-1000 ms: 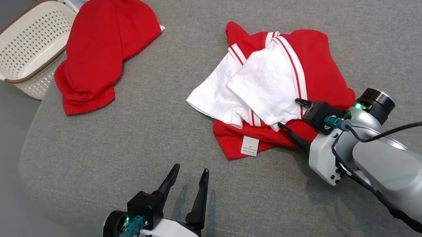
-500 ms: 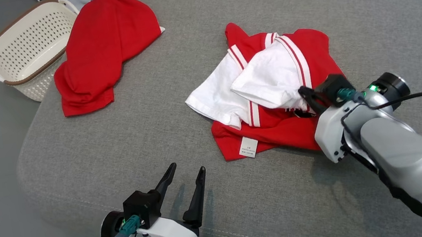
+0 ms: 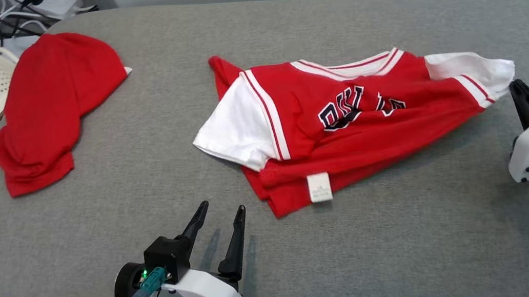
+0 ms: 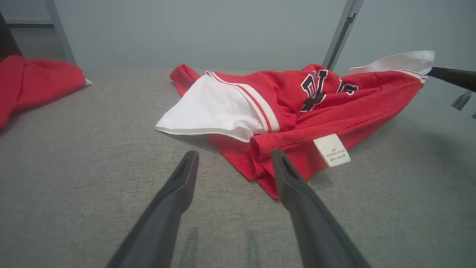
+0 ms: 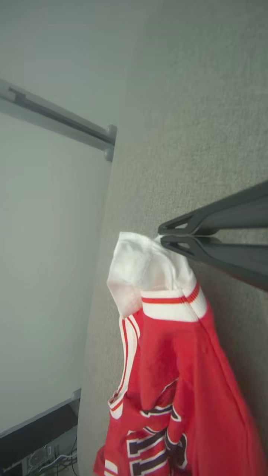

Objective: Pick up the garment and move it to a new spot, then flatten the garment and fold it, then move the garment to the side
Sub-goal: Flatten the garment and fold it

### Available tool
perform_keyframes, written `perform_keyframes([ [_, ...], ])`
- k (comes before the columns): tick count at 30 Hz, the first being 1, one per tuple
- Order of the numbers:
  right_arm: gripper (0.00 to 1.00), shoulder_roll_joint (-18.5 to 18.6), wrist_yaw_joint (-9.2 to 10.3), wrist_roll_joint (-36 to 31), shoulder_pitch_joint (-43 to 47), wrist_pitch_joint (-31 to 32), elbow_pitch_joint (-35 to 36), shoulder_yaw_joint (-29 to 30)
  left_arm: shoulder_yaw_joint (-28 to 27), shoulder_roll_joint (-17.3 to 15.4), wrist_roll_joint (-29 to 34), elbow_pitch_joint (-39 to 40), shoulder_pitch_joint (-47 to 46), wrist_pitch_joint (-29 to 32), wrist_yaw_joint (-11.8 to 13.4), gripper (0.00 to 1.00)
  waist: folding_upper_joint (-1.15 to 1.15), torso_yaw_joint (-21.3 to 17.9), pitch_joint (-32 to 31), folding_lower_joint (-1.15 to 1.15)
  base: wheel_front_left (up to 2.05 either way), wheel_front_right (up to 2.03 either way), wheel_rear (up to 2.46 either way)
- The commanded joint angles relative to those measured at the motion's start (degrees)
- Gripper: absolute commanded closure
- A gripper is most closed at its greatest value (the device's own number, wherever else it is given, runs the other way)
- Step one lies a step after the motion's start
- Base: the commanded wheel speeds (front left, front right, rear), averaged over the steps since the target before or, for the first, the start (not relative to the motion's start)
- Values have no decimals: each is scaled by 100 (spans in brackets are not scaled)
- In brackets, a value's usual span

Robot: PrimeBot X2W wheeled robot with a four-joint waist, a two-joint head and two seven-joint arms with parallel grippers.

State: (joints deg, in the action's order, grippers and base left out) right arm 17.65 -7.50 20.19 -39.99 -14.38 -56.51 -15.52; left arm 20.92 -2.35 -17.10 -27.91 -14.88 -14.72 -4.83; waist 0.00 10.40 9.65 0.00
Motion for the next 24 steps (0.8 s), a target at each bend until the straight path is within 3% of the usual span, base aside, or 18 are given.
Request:
perform_keyframes([
  [1, 100, 3, 1, -77, 78, -61, 160, 32, -210, -53, 29, 102, -227, -28, -21, 0, 0, -251, -46, 0, 0, 0, 0],
  [7, 100, -231, 1, -464, 626, -62, 200, 691, -370, -53, 126, 51, -250, -28, -61, 0, 0, -679, -67, 0, 0, 0, 0],
  [8, 79, -273, 1, -477, 681, -62, 182, 829, -394, -53, 134, 49, -260, -28, -65, 0, 0, -733, -58, 0, 0, 0, 0],
  [9, 16, -299, 1, -509, 719, -62, 166, 991, -423, -53, 143, 44, -272, -28, -66, 0, 0, -781, -47, 0, 0, 0, 0],
  [10, 0, -298, 1, -594, 738, -62, 203, 1166, -456, -53, 151, 37, -289, -28, -66, 0, 0, -828, -32, 0, 0, 0, 0],
  [14, 0, -370, 1, -1147, 828, -62, 566, 1996, -546, -53, 203, 26, -365, -28, -79, 0, 0, -970, 39, 0, 0, 0, 0],
  [17, 0, -650, 1, -1528, 869, -62, 946, 2208, -540, -53, 178, 18, -415, -28, -92, 0, 0, -1007, 91, 0, 0, 0, 0],
  [20, 0, -972, 1, -1641, 839, -62, 1274, 1804, -495, -53, 131, 8, -441, -28, -93, 0, 0, -1000, 118, 0, 0, 0, 0],
  [24, 0, -1155, 1, -1465, 667, -62, 1456, 531, -400, -53, 65, -11, -431, -28, -93, 0, 0, -899, 162, 0, 0, 0, 0],
])
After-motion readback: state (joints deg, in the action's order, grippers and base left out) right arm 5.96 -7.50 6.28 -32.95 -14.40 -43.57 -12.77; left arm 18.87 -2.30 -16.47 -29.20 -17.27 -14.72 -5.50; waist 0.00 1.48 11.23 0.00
